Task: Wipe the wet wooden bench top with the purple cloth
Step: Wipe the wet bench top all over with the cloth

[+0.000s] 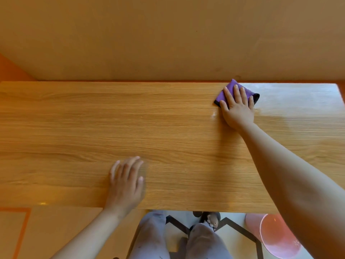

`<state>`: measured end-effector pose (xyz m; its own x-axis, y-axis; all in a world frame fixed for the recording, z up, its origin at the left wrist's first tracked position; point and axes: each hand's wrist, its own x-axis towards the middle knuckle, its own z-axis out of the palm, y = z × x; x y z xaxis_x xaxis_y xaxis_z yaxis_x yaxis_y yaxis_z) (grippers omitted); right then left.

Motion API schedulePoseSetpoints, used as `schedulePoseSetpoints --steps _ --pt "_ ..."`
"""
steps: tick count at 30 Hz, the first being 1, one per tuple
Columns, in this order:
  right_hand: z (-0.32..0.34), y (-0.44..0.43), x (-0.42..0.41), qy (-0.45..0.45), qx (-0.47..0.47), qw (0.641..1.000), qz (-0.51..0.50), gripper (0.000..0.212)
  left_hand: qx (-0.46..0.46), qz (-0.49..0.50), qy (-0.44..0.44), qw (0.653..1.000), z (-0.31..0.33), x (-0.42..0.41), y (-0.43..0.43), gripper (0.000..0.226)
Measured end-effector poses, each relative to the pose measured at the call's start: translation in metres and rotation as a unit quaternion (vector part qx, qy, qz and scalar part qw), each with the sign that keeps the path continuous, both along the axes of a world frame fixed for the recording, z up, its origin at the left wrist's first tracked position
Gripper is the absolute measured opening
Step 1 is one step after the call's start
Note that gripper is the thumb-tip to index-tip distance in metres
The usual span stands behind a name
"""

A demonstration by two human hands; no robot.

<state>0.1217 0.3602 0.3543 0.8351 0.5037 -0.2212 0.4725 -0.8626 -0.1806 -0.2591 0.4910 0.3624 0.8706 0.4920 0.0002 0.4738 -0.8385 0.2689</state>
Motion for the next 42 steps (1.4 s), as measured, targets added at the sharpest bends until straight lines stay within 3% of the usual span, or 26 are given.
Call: schedulePoseSetpoints --steps 4,10,28,42 --pt "0.001 0.001 0.001 0.011 0.005 1.000 0.008 0.055 -0.056 -0.033 -0.028 0.998 -0.001 0.072 -0.067 0.045" --pt "-0.001 -0.002 0.005 0.019 0.010 1.000 0.018 0.056 -0.047 0.005 -0.035 0.998 -0.008 0.149 -0.093 0.044" --pt "-0.005 -0.004 0.041 0.020 0.005 0.996 0.087 0.056 -0.010 0.030 -0.040 0.999 -0.024 0.156 -0.095 0.042" --pt "0.002 -0.109 -0.052 0.012 -0.011 0.993 0.115 0.066 -0.020 0.043 -0.013 0.999 -0.015 0.156 -0.097 0.044"
